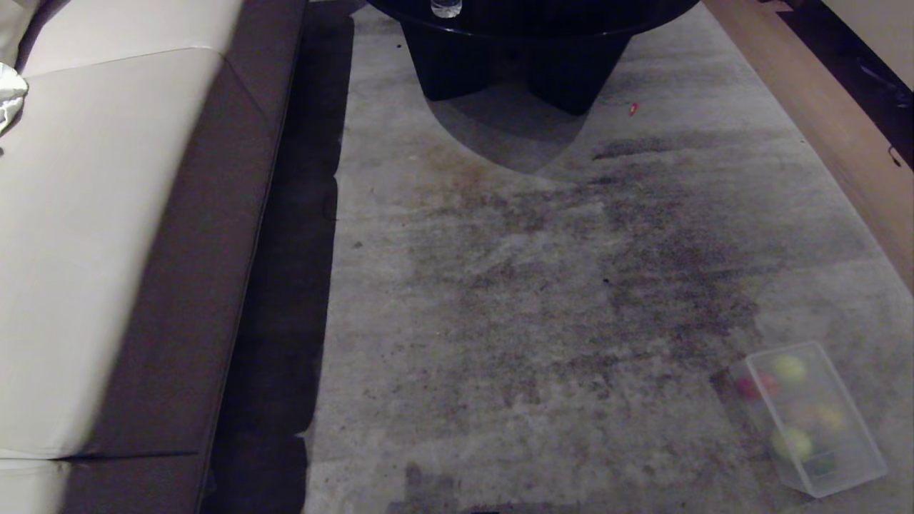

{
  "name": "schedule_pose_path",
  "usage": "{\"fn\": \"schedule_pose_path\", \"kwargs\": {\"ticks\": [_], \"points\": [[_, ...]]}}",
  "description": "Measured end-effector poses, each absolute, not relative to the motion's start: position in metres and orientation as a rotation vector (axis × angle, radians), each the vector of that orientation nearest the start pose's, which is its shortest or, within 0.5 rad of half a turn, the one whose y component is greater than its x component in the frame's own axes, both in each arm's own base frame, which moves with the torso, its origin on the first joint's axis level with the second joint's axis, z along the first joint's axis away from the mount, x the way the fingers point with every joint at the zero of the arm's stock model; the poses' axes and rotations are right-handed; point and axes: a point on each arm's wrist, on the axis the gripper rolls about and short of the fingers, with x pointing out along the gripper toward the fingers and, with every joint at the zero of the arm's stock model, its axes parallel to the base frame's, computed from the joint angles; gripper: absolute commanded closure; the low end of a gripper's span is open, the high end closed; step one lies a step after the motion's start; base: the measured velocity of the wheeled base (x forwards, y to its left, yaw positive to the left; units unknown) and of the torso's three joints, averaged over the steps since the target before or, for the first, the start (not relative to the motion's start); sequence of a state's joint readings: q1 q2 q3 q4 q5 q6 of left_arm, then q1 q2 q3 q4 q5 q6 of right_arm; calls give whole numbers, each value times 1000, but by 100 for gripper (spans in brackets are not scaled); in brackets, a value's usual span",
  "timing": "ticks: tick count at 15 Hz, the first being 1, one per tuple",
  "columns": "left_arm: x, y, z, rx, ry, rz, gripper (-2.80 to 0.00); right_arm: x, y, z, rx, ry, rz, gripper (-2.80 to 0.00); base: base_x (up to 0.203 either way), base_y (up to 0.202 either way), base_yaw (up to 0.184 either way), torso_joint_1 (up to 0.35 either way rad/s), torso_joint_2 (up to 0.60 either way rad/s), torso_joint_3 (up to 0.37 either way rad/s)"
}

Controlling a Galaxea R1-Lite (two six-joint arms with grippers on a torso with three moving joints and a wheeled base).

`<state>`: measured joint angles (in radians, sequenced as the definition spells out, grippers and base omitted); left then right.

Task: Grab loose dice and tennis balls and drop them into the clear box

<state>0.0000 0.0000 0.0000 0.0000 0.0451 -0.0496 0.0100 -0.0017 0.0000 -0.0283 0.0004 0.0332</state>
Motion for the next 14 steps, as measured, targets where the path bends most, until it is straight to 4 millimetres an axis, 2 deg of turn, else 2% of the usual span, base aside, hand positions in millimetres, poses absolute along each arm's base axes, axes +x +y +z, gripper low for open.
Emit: {"fn": "schedule_pose_path", "kwargs": {"ticks": [14], "points": [[-23,1,75,-53,-1,46,0,-23,0,78,34,-30,12,0,0,0,0,2,2,205]]}}
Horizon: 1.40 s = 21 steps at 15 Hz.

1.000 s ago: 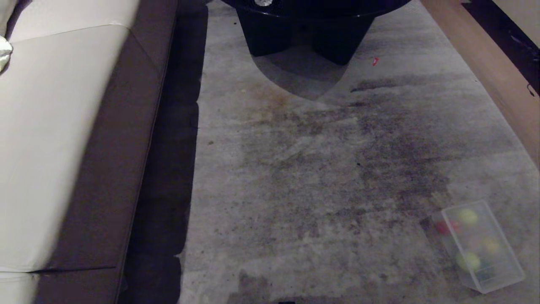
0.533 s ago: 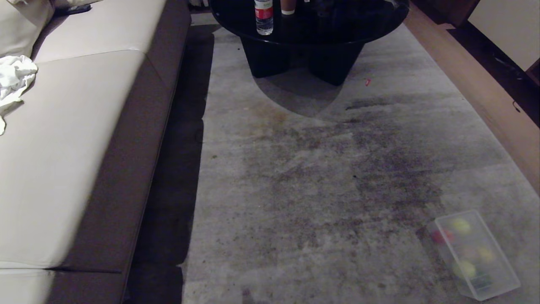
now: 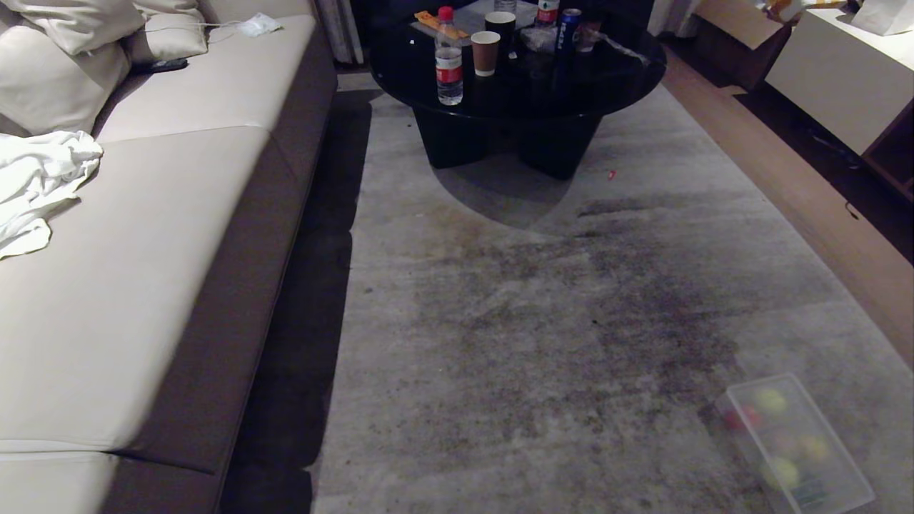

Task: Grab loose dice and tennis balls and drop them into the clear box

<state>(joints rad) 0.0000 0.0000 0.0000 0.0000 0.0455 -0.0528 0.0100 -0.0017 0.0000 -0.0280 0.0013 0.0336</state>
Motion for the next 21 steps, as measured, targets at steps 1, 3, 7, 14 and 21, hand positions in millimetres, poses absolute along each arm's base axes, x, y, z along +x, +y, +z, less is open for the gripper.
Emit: {"fn": "schedule_pose_path", "kwargs": {"ticks": [1,3,7,14,21], "points": [[-23,1,75,-53,-1,45,0,-23,0,78,34,-30,12,0,0,0,0,3,4,200],[-23,1,75,-53,-1,46,0,-23,0,78,33,-30,11,0,0,0,0,-2,6,207],[-23,1,75,-53,-1,45,0,-23,0,78,33,-30,11,0,0,0,0,1,4,204],[-23,1,75,-53,-1,46,0,-23,0,78,33,-29,12,0,0,0,0,2,0,200],[-23,1,75,-48,-1,44,0,-23,0,78,33,-30,12,0,0,0,0,2,3,200]]}}
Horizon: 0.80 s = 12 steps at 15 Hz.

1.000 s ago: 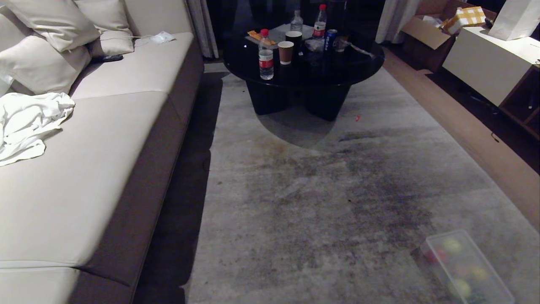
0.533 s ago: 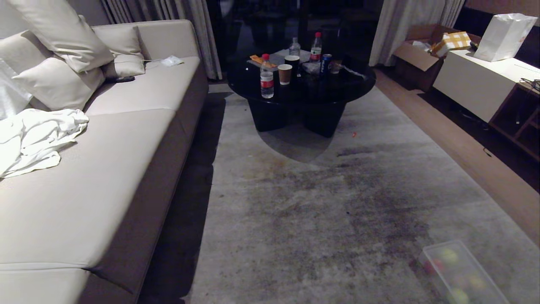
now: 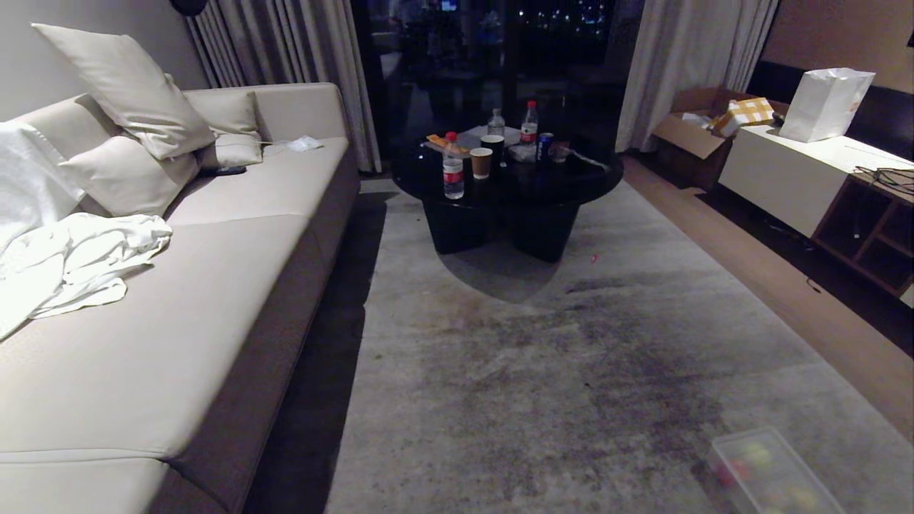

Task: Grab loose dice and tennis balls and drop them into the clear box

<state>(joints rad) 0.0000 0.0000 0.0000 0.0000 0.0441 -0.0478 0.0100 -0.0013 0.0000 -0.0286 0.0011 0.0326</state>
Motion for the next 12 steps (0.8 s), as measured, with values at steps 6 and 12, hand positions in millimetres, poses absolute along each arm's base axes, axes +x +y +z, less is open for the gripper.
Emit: {"fn": "schedule_pose_path", "kwargs": {"ticks": [6,12], "points": [[-23,1,75,-56,-1,46,0,-23,0,78,33,-30,11,0,0,0,0,1,5,110],[-23,1,75,-56,-1,46,0,-23,0,78,31,-30,10,0,0,0,0,0,0,0]]}}
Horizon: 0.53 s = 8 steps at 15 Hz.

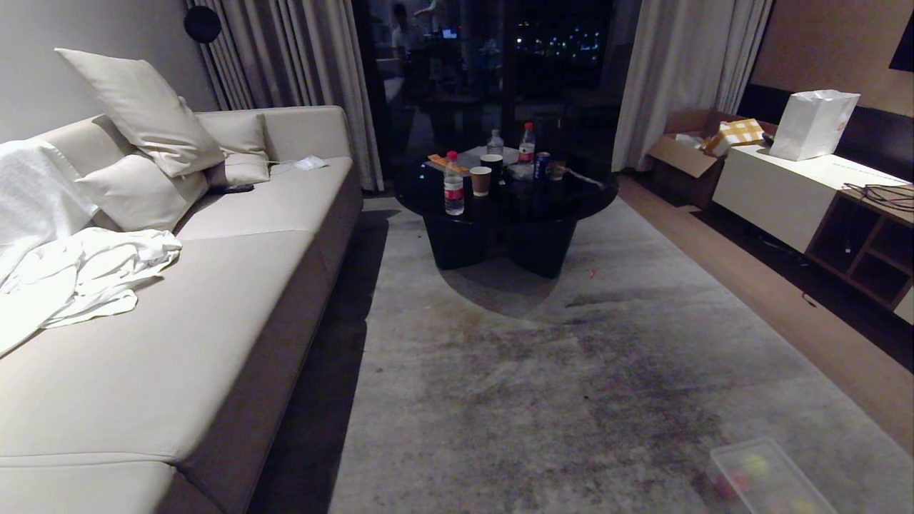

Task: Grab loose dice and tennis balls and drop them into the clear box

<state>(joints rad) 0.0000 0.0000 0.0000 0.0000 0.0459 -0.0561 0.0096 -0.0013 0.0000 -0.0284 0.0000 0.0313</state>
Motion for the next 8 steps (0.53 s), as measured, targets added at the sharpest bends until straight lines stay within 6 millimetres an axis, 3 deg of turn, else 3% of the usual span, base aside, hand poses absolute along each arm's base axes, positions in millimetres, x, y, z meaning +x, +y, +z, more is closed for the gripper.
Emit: {"fn": "schedule_pose_path", "kwargs": {"ticks": [8], "points": [[-23,1,75,-56,-1,46,0,-23,0,78,32,-30,10,0,0,0,0,0,0,0]]}}
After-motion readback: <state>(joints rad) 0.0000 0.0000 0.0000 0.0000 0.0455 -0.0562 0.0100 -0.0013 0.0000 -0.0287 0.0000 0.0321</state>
